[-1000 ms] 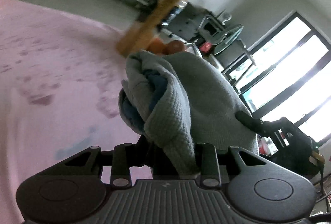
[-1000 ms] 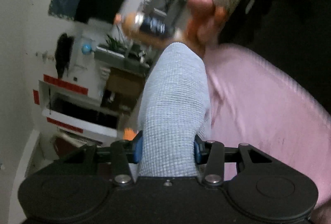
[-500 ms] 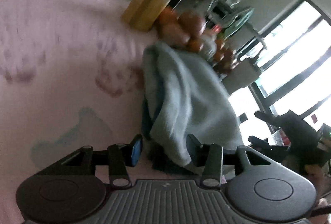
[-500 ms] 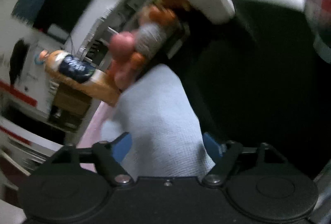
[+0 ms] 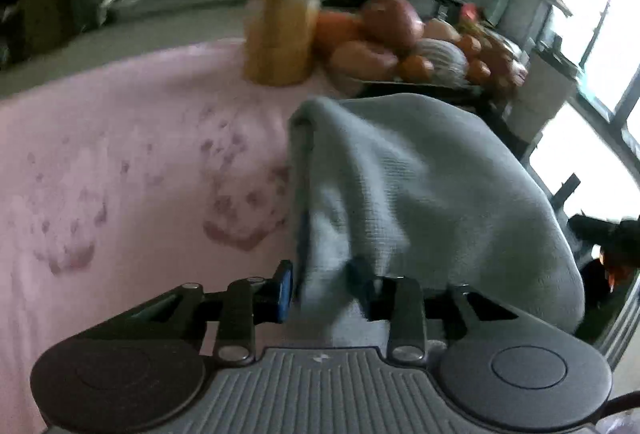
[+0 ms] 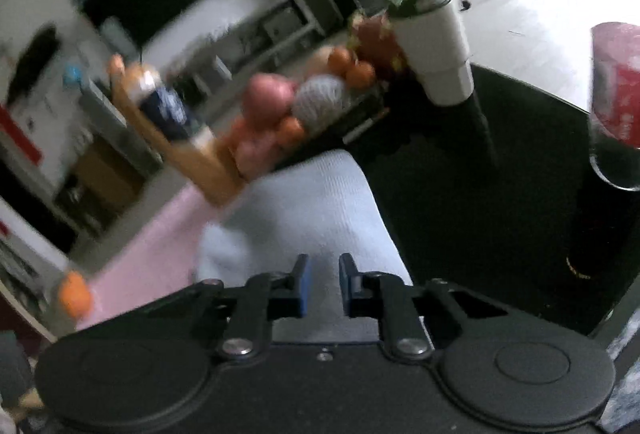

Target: Fold clothes

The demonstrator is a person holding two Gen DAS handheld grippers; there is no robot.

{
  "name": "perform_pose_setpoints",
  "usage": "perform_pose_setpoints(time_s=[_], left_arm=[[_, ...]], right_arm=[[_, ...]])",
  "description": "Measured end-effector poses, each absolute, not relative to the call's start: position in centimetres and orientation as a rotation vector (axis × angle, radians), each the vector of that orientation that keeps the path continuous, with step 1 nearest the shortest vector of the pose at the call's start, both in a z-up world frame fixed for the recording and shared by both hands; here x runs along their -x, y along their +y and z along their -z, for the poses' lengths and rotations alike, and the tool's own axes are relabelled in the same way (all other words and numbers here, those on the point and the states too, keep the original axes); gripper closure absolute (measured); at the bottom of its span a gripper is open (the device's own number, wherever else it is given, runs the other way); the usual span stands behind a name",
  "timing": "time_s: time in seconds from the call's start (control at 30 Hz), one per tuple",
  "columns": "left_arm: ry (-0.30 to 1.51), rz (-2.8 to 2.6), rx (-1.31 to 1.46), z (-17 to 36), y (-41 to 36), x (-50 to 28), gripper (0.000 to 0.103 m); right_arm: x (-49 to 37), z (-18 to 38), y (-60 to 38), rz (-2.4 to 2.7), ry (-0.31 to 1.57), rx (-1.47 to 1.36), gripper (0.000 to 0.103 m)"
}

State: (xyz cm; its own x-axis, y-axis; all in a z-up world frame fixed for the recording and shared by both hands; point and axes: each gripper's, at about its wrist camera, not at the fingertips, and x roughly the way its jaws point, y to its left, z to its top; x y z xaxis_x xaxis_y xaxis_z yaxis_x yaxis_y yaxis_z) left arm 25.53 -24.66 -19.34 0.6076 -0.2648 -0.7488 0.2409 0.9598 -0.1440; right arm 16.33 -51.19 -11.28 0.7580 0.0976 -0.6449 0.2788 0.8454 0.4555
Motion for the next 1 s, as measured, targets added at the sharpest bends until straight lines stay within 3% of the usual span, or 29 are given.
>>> perform_pose_setpoints(time_s=[0.1,0.23,0.37,0.53,0.77,0.9,1.0], left_arm=[[0.873,0.274,0.065,19.9,-23.8,-25.7,0.048],[0.891,0.285,0.090,19.6,-23.0,-25.6,0.047],[0.868,0.328,0.102,17.8,-22.3,-25.0,0.054],[0.805,0.356,0.033,15.3,-24.4,-27.0,0.050],[0.810,0.288,-0.083,17.1,-29.6,-34.3,0.059],[0.868,0.217,-0.071,19.3,-29.6,-36.0,0.050],[0.859,0.225,-0.041,18.9,-28.5,-34.6,0.045]], right_arm=[[-18.0,13.2,-49.7,0.119,0.815,-0.416,0.091],[-18.9,13.9,-48.2,0.165,0.921,-0.335,0.091],[-17.5,11.9,-48.4,0.166,0.846,-0.353,0.090],[-17.2,9.5,-50.8,0.138,0.645,-0.498,0.088],[-23.0,11.9,-51.8,0.057,0.671,-0.663,0.088],[-25.3,13.9,-51.1,0.099,0.740,-0.650,0.103],[-25.7,13.9,-50.6,0.112,0.753,-0.633,0.103]])
